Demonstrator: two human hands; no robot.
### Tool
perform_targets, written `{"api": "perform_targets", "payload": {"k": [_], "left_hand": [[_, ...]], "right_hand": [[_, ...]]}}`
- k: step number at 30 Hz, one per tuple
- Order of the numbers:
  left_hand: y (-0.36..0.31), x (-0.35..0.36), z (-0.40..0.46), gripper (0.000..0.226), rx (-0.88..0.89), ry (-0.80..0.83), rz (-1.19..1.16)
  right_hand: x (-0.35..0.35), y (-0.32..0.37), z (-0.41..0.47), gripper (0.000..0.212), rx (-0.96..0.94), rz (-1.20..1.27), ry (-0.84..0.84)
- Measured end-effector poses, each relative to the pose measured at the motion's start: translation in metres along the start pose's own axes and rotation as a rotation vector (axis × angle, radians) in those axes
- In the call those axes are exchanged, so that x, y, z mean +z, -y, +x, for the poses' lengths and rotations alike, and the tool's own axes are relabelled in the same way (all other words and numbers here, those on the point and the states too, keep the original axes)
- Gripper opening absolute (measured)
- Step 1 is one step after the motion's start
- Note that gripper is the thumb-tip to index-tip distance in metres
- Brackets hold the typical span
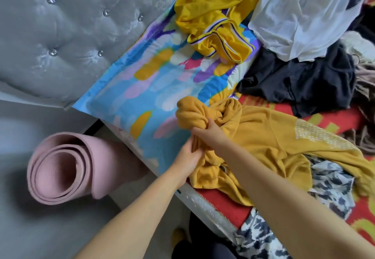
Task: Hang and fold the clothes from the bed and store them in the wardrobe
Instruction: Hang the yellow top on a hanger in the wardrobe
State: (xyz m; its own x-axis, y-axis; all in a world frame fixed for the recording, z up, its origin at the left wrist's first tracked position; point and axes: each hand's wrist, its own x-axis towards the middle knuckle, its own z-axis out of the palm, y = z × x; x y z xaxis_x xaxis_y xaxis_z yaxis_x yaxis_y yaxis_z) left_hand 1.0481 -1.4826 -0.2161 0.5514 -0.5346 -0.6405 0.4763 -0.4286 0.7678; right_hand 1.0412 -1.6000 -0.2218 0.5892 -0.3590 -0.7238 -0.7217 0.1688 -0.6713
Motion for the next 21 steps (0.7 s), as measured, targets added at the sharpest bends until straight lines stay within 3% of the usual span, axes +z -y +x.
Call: {"api": "perform_targets", "payload": {"k": [2,5,7,10,12,15,16,19,20,21], "left_hand": [[-0.001,0.005,-0.029,0.041,-0.003,0.085,-0.041],[-0.011,-0.003,-0.063,0.032,0.008,0.119,-0.011],[-0.027,-0.020,-0.077,0.039,0.029,-0.010,-0.042],[-0.049,-0.063,-0.093,0.041,0.100,-0.329,-0.108],[-0.062,-0.085,-0.109,0.037,0.175,-0.373,-0.077],[-0.074,-0.093,-0.141,0.012,0.234,-0.240,0.093],[-0.076,-0.089,-0.151,0.014,0.243,-0.181,0.190],[-0.071,-0.088,-0.179,0.078,0.143,-0.039,0.374],[-0.068,-0.089,-0.190,0.086,0.056,0.016,0.341],[-0.064,-0.090,-0.201,0.080,-0.037,0.102,0.276]], "right_hand": [[0.001,0.000,-0.025,0.038,-0.142,-0.045,-0.138],[-0.004,0.007,-0.070,0.045,-0.278,-0.097,-0.126],[-0.012,0.017,-0.102,0.053,-0.351,-0.195,-0.070],[-0.023,0.032,-0.163,0.059,-0.411,-0.367,0.008],[-0.026,0.036,-0.212,0.058,-0.473,-0.501,0.036],[-0.020,0.044,-0.280,0.061,-0.612,-0.651,0.067],[-0.020,0.047,-0.298,0.061,-0.656,-0.676,0.070],[-0.016,0.061,-0.358,0.055,-0.806,-0.695,0.073],[-0.015,0.065,-0.377,0.051,-0.854,-0.678,0.066],[-0.013,0.069,-0.394,0.046,-0.905,-0.656,0.057]]}}
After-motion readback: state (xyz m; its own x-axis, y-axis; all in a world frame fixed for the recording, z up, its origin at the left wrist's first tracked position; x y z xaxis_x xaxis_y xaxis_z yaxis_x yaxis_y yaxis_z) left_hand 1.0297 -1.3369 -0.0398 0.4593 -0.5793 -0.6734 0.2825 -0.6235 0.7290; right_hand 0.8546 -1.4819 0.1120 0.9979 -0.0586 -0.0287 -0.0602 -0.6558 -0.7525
